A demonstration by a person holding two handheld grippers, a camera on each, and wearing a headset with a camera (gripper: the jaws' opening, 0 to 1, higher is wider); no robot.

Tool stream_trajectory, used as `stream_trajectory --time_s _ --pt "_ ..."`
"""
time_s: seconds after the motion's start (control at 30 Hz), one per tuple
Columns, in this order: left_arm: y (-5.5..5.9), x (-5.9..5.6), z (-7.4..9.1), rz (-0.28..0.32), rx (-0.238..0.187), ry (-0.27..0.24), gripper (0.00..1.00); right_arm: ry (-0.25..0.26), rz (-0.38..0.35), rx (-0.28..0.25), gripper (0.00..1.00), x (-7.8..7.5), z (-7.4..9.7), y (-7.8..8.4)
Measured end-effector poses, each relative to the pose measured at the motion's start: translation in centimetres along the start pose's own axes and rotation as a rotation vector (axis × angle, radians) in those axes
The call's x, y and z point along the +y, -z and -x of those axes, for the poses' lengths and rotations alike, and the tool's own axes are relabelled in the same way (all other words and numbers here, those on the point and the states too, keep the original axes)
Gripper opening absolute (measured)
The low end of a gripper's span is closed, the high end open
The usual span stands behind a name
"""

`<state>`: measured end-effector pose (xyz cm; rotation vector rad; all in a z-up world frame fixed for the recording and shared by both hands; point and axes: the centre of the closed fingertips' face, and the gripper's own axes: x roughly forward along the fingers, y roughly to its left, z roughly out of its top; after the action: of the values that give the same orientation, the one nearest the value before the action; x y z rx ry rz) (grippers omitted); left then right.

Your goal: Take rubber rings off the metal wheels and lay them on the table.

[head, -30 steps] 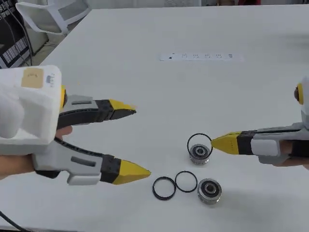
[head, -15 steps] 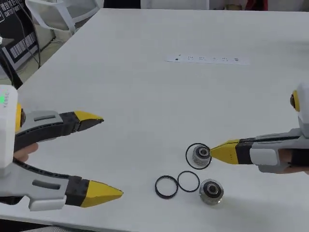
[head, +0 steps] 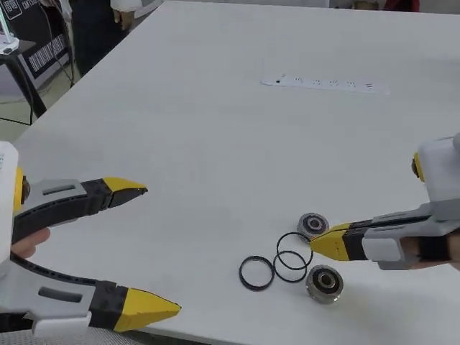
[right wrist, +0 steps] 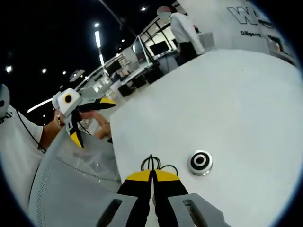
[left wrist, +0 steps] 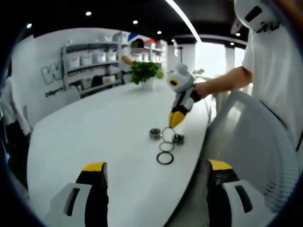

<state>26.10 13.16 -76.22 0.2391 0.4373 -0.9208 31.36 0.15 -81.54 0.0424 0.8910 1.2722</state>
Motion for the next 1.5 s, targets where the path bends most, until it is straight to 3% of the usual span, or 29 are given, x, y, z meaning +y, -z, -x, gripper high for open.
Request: stream_trajectory --time_s 0.63,0.83,1.5 --pt "0.5 0.8 -0.2 0.027 0.009 -0.007 0.87 -0.002 -0.007 0.08 0.0 -1.2 -1.6 1.6" --pt "0.8 1.0 -0.2 0.032 0.017 -0.011 0.87 0.021 -0.005 0.113 0.0 -2.0 -2.0 2.2" --pt "1.1 0.9 -0.2 0.031 0.033 -0.012 0.87 0.084 0.012 0.129 0.03 -3.3 -1.9 2.5"
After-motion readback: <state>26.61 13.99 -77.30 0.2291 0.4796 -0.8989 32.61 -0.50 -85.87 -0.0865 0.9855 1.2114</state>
